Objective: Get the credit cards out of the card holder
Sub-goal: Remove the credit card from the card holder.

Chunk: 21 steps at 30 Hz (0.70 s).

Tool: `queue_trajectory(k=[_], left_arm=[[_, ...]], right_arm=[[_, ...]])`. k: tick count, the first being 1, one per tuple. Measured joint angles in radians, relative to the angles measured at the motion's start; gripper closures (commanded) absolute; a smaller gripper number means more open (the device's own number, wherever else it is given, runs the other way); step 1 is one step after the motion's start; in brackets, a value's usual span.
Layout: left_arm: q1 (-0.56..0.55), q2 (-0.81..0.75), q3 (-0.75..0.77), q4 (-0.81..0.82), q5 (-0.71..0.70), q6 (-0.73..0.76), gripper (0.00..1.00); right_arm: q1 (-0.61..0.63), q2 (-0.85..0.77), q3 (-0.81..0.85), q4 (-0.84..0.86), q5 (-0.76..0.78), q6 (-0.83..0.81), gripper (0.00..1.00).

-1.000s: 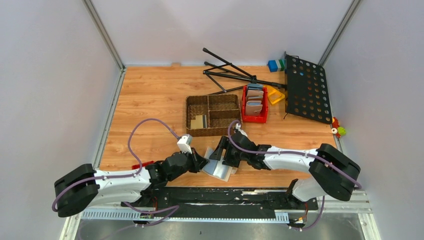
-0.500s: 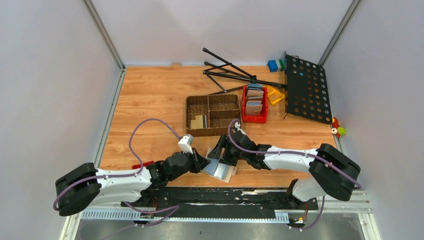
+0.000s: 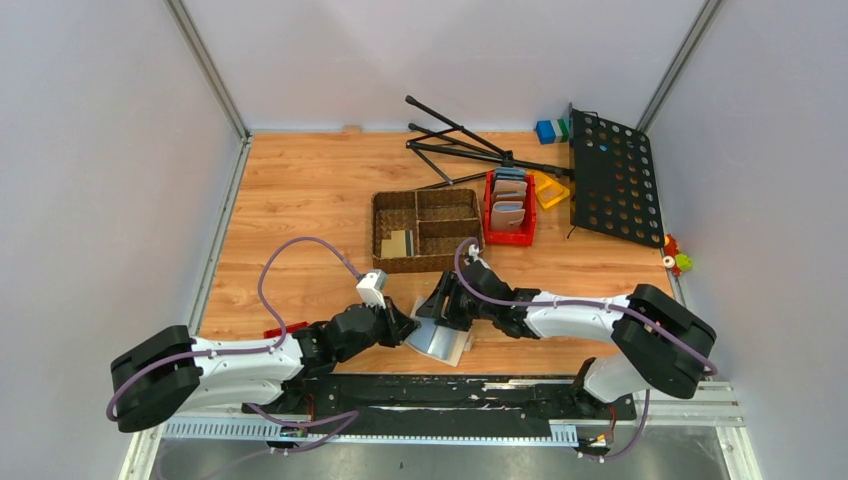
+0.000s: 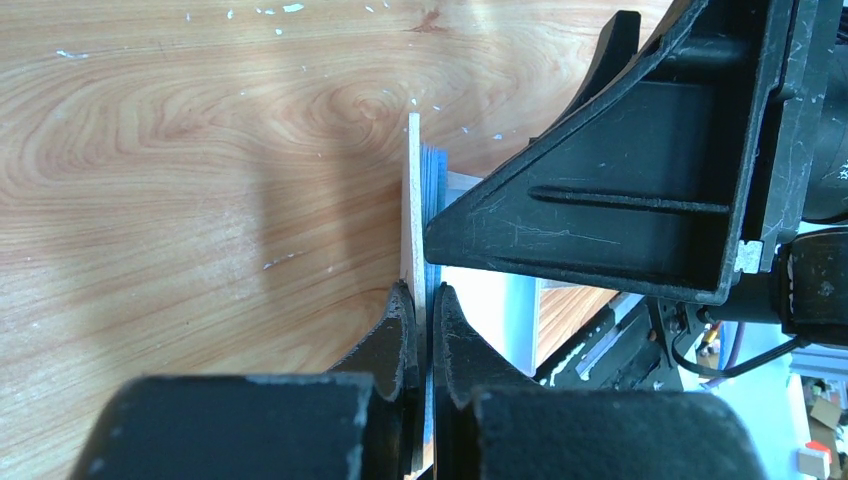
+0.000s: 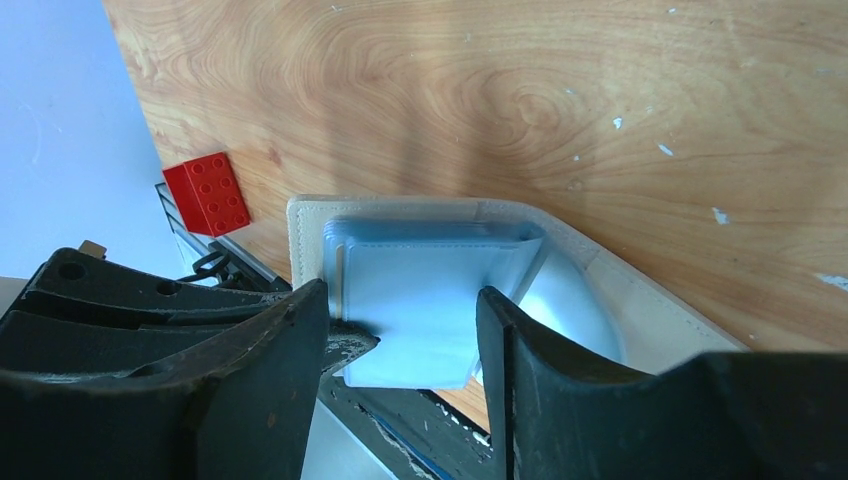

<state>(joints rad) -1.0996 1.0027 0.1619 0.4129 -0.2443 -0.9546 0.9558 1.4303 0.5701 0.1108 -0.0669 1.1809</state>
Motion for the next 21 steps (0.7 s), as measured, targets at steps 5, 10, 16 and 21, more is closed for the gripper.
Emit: queue_trajectory(k=[5, 10, 16, 21], left_arm=[[0.0, 0.0, 0.0, -0.008, 0.0, 0.0, 0.96], [0.0, 0.0, 0.003, -0.007, 0.0, 0.001, 0.96], [0.0, 0.0, 0.004, -0.008, 0.0, 0.004, 0.96], [0.0, -0.001, 0.004, -0.008, 0.0, 0.004, 0.95]], right_arm=[[-0.002, 0.009, 0.0, 0.007, -0.008, 0.0, 0.36], [-0.015, 0.009, -0.005, 0.0, -0.017, -0.01, 0.28], [-0.03, 0.007, -0.045, 0.059, -0.053, -0.022, 0.11], [-0.037, -0.018, -0.1, 0.14, -0.074, -0.023, 0.21]])
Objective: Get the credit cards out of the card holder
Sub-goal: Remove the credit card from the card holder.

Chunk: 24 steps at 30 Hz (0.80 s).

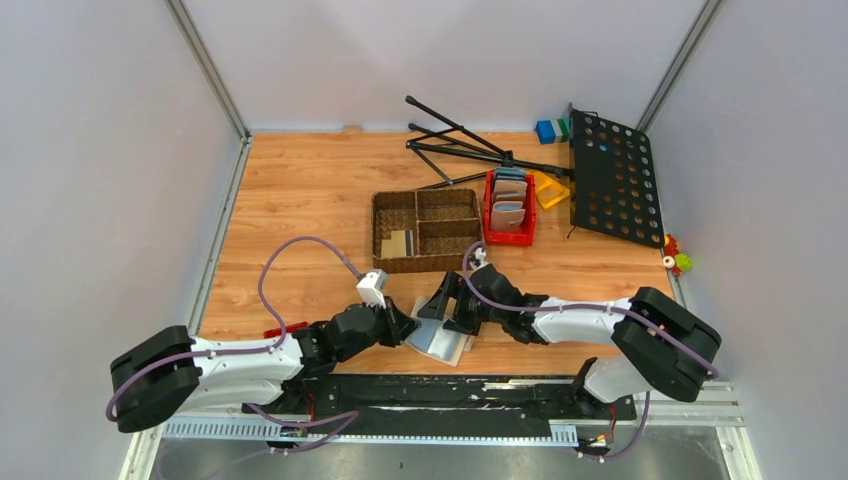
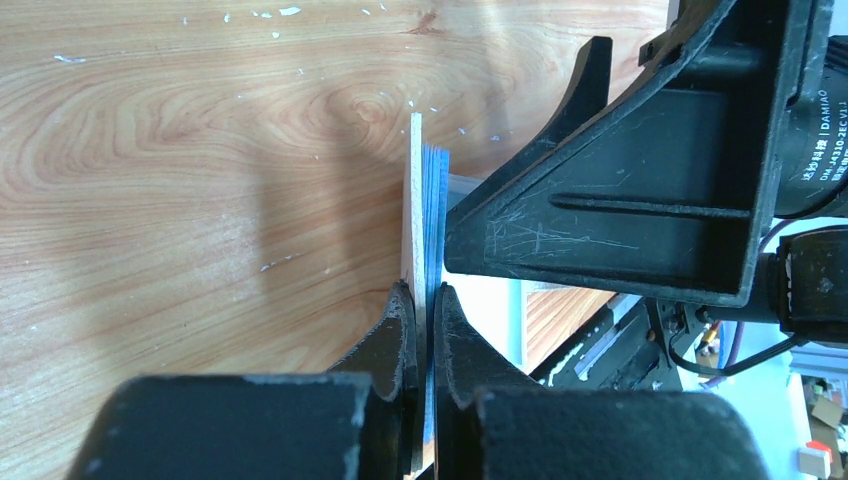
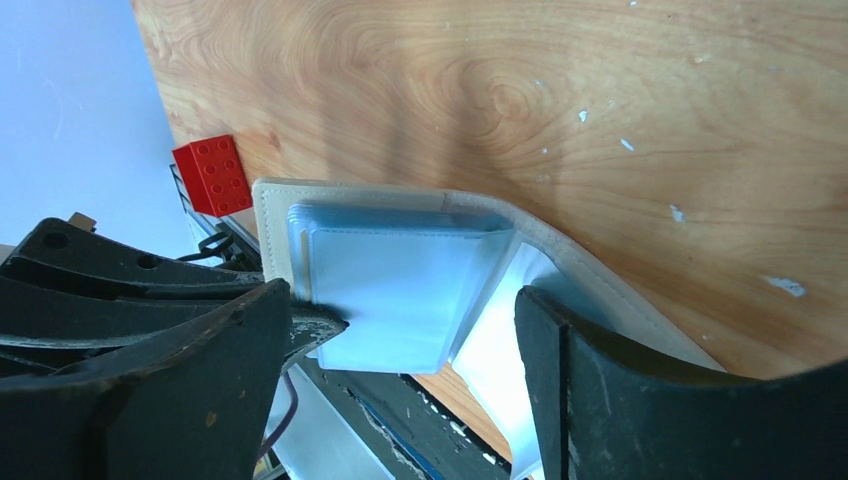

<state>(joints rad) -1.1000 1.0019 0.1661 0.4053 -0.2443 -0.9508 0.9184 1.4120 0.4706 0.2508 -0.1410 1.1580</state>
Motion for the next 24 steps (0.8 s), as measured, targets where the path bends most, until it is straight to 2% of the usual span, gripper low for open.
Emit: queue_trajectory(k=[5, 13, 20, 24], left_arm=[[0.0, -0.005, 0.0, 0.0, 0.0, 0.0, 0.93], [0.0, -0.004, 0.0, -0.015, -0.003, 0.008, 0.88], [0.0, -0.004, 0.0, -0.014, -0.002, 0.012, 0.87], [0.0, -0.004, 0.0, -0.011, 0.0, 0.014, 0.87]], right_arm=[[-0.004, 0.002, -0.002, -0.008, 0.0, 0.0, 0.28], [-0.006, 0.043, 0.01, 0.011, -0.019, 0.004, 0.31], [-0.008, 0.046, 0.01, 0.027, -0.032, 0.004, 0.19], [-0.01, 0.047, 0.01, 0.034, -0.036, 0.002, 0.29]])
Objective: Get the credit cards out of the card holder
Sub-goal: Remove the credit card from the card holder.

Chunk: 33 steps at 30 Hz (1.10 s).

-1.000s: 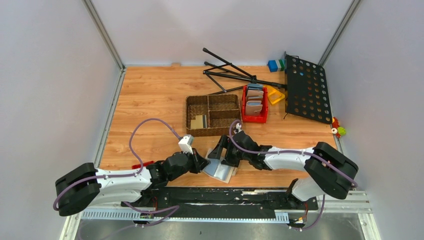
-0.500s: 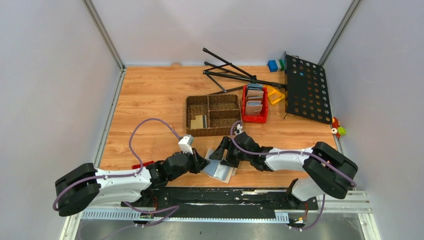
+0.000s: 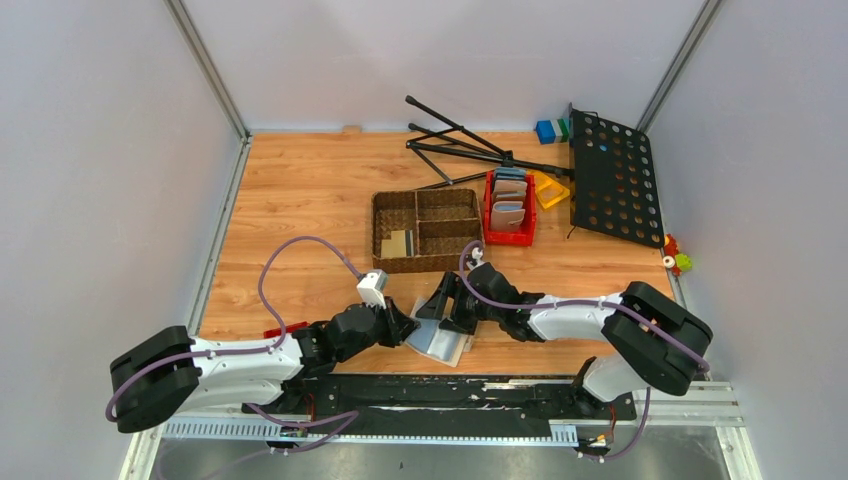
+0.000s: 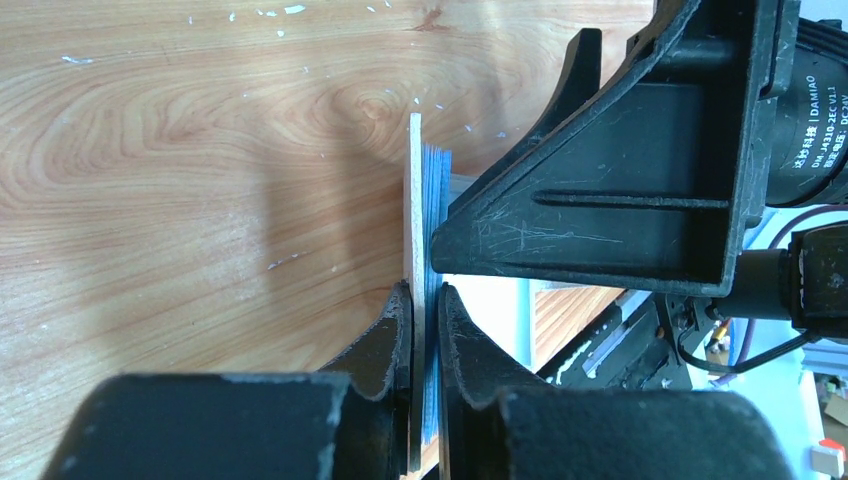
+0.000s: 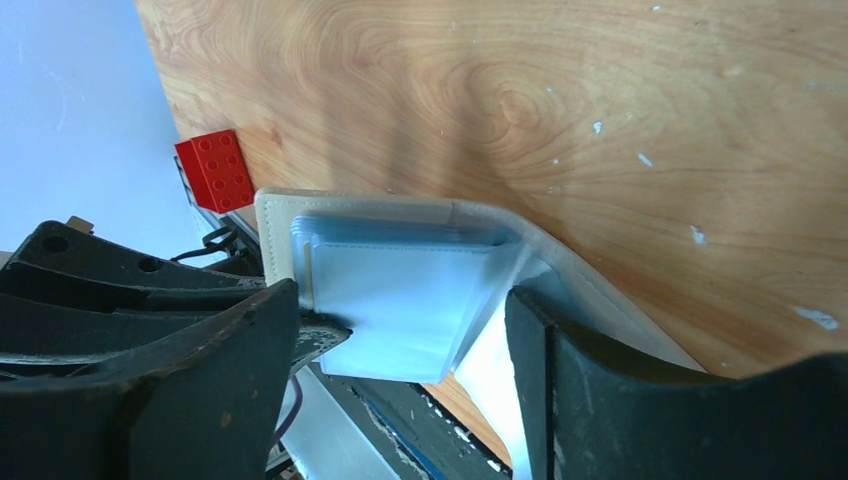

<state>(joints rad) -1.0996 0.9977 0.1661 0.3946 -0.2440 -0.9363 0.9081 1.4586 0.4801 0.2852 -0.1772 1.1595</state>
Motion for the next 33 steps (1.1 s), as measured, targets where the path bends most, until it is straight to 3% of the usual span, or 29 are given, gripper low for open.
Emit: queue_trajectory(k=[3, 9, 13, 15, 20, 25, 30, 33], left_arm=[[0.0, 0.001, 0.0, 0.0, 0.005, 0.0, 0.87], [0.0, 0.004, 0.0, 0.0, 0.011, 0.001, 0.81], [0.0, 0.007, 0.0, 0.0, 0.011, 0.003, 0.84], [0.0, 0.007, 0.0, 0.004, 0.013, 0.002, 0.88], [0.0, 0.007, 0.0, 0.014, 0.018, 0.0, 0.88], [0.0, 0.006, 0.0, 0.014, 0.018, 0.0, 0.88], [0.0, 0.006, 0.0, 0.014, 0.018, 0.0, 0.88], [0.0, 0.006, 0.0, 0.014, 0.018, 0.0, 0.88]], right_arm=[[-0.002, 0.001, 0.0, 0.001, -0.002, 0.0, 0.35], [-0.004, 0.003, 0.0, 0.004, -0.008, 0.0, 0.36], [-0.007, 0.008, -0.002, 0.005, -0.011, 0.001, 0.24], [-0.011, 0.008, -0.007, 0.015, -0.016, 0.003, 0.23], [-0.017, 0.008, -0.027, 0.056, -0.025, 0.008, 0.23], [-0.022, 0.005, -0.05, 0.102, -0.031, 0.024, 0.15], [-0.024, -0.005, -0.065, 0.117, -0.031, 0.028, 0.3], [-0.029, -0.005, -0.076, 0.115, -0.031, 0.033, 0.32]])
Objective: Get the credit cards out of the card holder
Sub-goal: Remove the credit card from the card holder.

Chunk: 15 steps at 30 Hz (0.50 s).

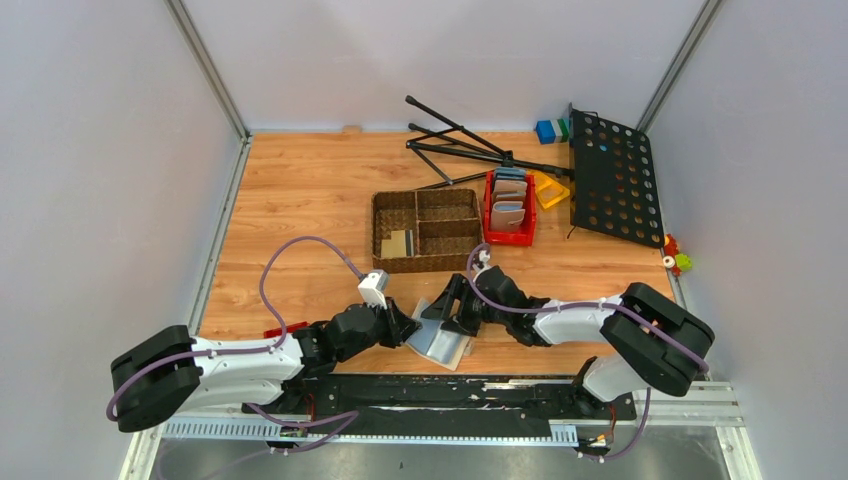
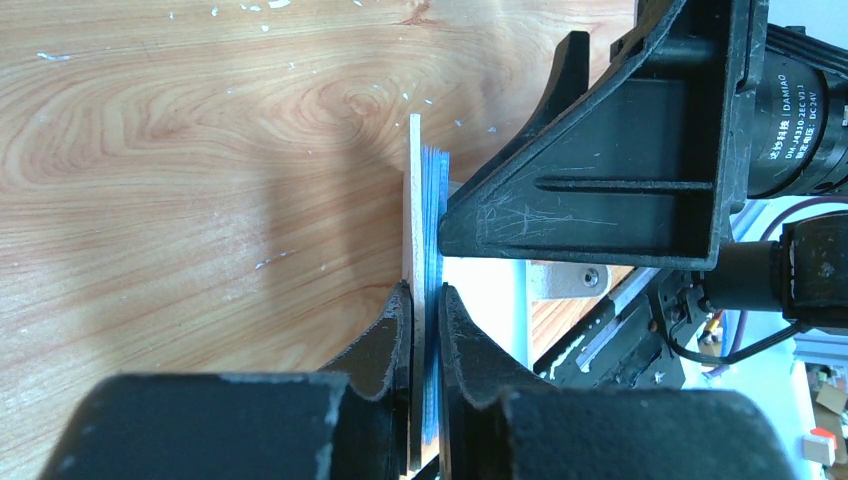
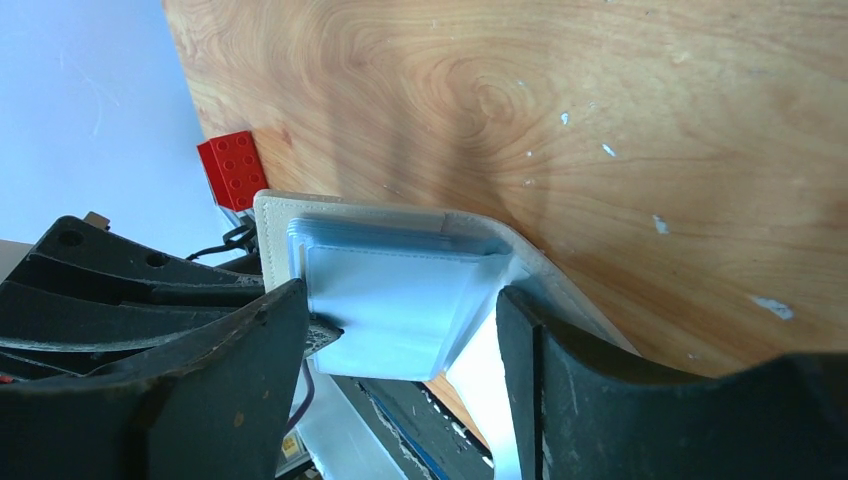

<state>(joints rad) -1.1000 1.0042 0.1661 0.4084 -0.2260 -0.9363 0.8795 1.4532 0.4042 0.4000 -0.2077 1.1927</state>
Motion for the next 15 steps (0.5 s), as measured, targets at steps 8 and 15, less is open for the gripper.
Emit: queue_trajectory(k=[8, 15], left_arm=[[0.0, 0.0, 0.0, 0.0, 0.0, 0.001, 0.84], [0.0, 0.006, 0.0, 0.008, 0.012, 0.006, 0.62]], right_arm=[[-0.004, 0.0, -0.002, -0.001, -0.001, 0.0, 0.34], [-0.004, 0.018, 0.003, 0.0, -0.012, -0.001, 0.44]])
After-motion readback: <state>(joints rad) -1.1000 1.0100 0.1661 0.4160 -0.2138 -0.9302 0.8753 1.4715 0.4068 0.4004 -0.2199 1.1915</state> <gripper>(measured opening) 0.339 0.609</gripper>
